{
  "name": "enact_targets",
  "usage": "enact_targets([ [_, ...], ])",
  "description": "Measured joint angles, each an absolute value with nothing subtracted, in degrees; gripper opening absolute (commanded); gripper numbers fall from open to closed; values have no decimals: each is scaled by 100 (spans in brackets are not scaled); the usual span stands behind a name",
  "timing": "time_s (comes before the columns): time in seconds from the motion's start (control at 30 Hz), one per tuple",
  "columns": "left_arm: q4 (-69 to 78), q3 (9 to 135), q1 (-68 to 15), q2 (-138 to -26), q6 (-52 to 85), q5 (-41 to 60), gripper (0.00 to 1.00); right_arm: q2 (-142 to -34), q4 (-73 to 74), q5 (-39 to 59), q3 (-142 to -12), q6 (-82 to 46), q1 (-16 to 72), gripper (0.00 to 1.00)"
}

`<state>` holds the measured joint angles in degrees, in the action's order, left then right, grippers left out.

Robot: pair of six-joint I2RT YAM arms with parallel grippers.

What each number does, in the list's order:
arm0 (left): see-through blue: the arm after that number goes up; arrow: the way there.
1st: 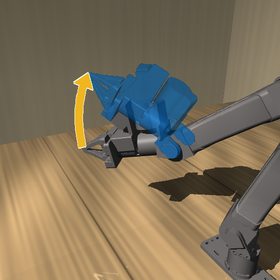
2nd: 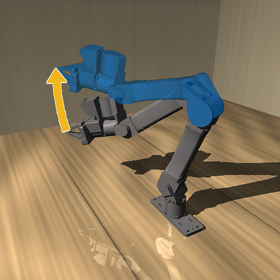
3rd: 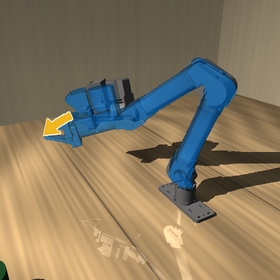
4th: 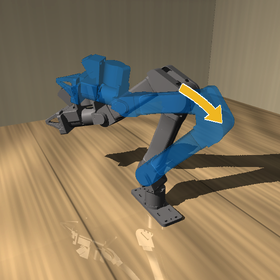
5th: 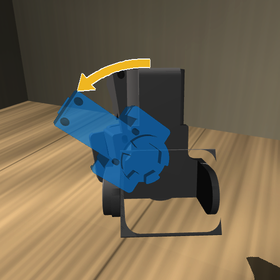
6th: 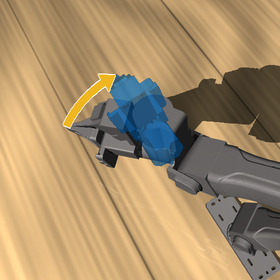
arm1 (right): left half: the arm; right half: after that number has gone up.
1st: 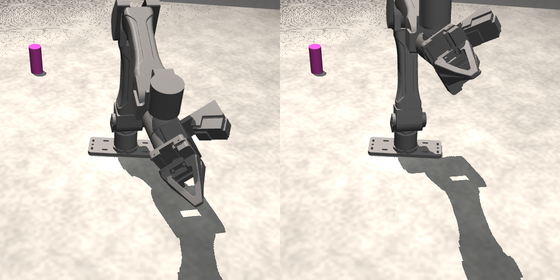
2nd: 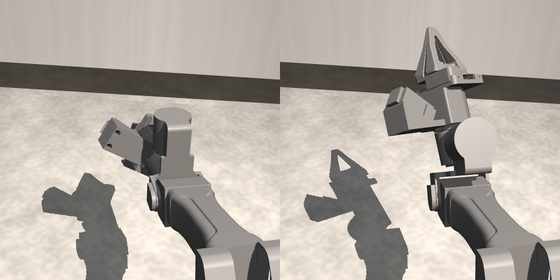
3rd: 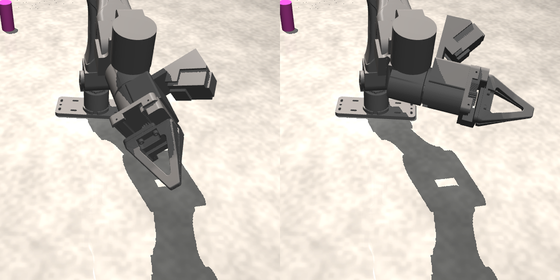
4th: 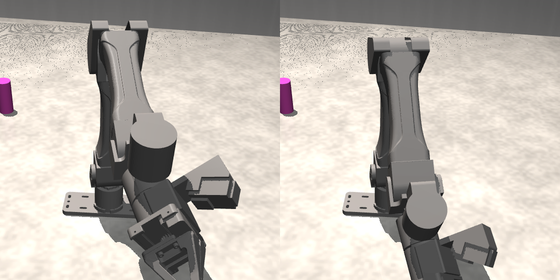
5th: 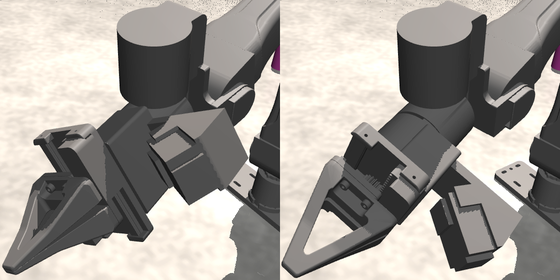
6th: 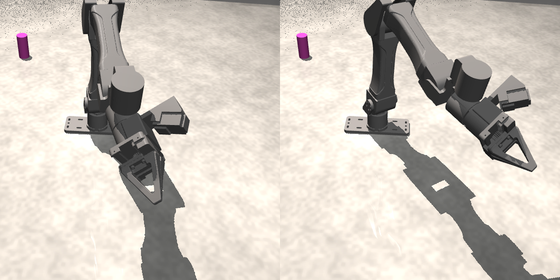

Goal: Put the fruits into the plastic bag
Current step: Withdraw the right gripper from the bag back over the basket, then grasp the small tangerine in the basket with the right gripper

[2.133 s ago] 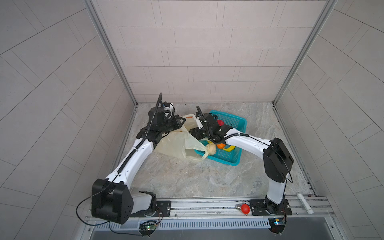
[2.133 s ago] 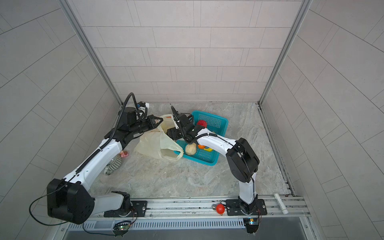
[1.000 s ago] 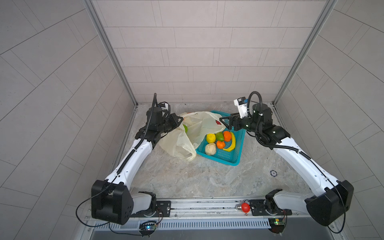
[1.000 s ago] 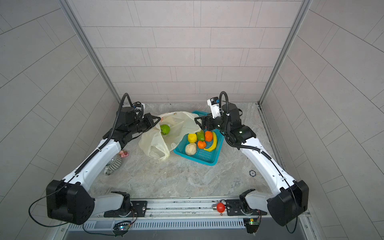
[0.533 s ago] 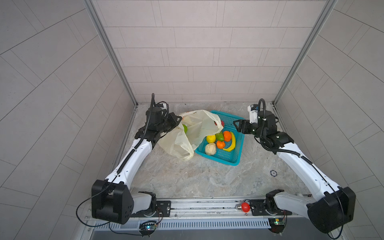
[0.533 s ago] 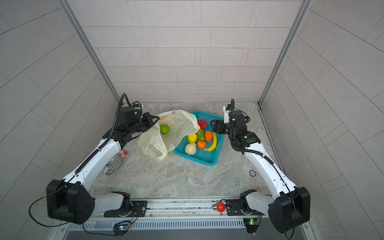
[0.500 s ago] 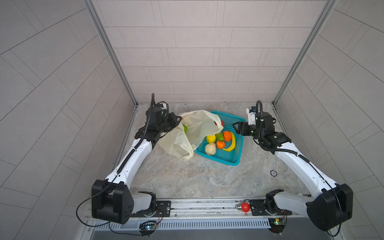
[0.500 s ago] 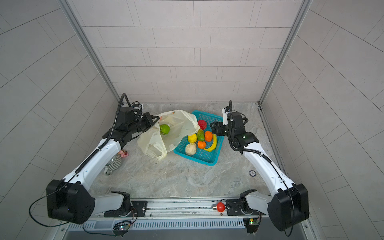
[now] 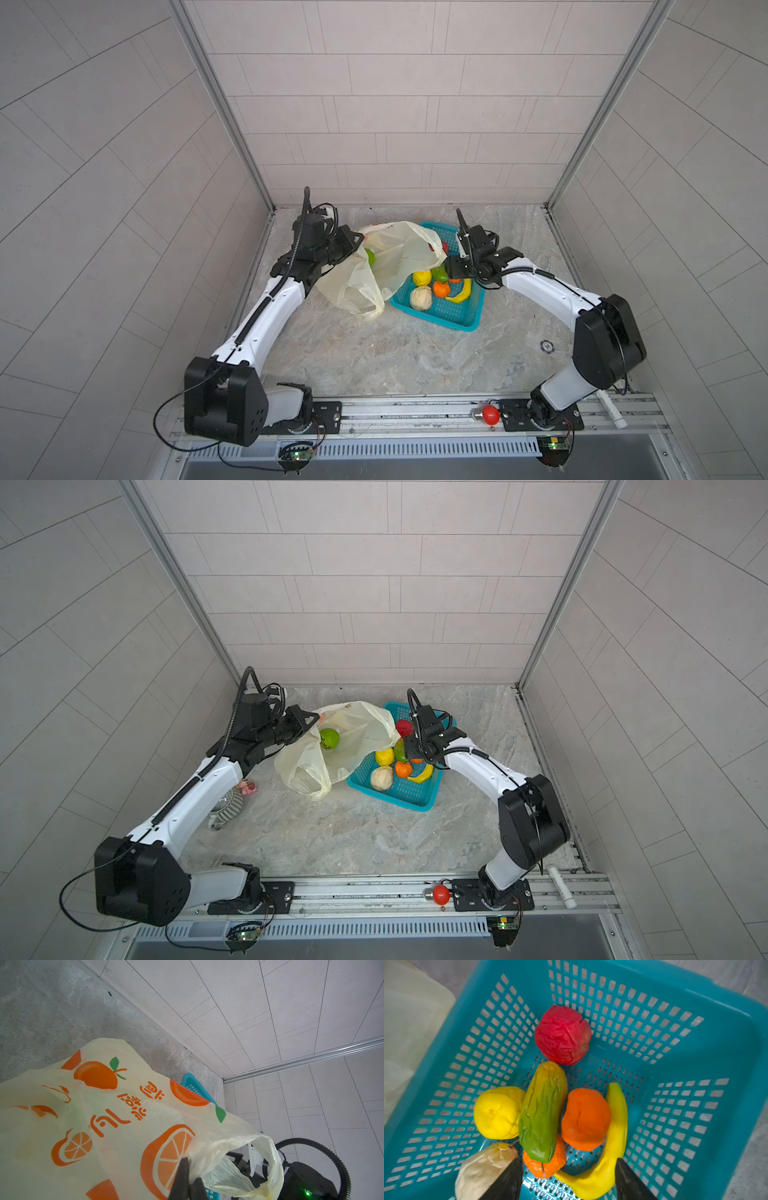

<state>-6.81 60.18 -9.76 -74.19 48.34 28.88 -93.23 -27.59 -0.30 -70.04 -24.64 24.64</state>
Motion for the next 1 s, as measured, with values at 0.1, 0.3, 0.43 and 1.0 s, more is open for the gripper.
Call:
enact_targets([
  [0.1, -681, 6018, -976, -7419, 4807, 2880, 0, -9791, -2978, -191, -7404, -2510, 2451, 65],
  [0.3, -681, 6018, -976, -7419, 4801, 2864, 0, -10396, -3148, -370, -7618, -2641, 2429, 62],
  [0.43, -681, 6005, -976, -7419, 4799, 2864, 0, -10621, -3148, -360, -7662, -2731, 2386, 58],
  [1.0, -703, 5983, -976, -7419, 4757, 2840, 0, -9695, -3059, -222, -7142, -2867, 2377, 32],
])
